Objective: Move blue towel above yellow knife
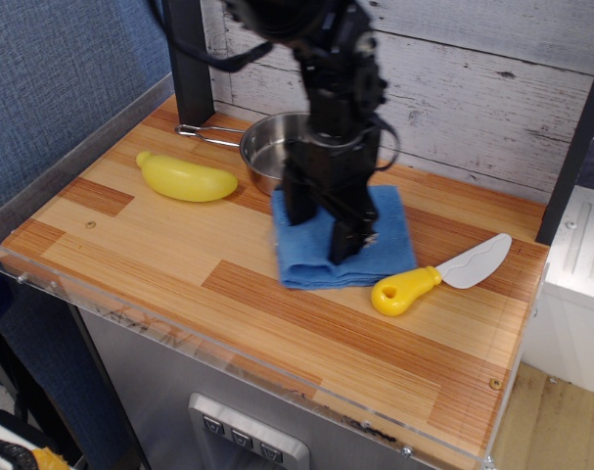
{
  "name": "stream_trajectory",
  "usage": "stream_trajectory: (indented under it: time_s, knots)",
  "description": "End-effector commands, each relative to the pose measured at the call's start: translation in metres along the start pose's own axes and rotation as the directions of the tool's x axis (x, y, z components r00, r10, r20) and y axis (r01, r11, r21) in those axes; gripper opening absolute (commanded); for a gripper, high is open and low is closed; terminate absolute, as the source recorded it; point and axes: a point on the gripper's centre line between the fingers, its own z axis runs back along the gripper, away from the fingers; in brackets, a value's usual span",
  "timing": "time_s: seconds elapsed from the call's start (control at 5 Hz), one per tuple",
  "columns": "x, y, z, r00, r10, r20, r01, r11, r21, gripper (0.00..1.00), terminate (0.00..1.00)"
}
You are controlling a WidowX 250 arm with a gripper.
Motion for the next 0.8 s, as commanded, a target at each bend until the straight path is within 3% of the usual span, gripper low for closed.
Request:
stream_trajectory:
  time_s: [0.0,0.4,0.6]
  knots:
    - [0.034,-0.032,-0.012,1.000,-0.030,-0.010,0.030,0.999,-0.015,1.00,0.00]
    - [0.064,-0.050,-0.016,1.000,-0.006,-0.007,0.006,0.998,-0.065,1.00,0.00]
    - [0.066,-0.052,-0.011,1.000,0.006,-0.007,-0.006,0.997,-0.076,1.00,0.00]
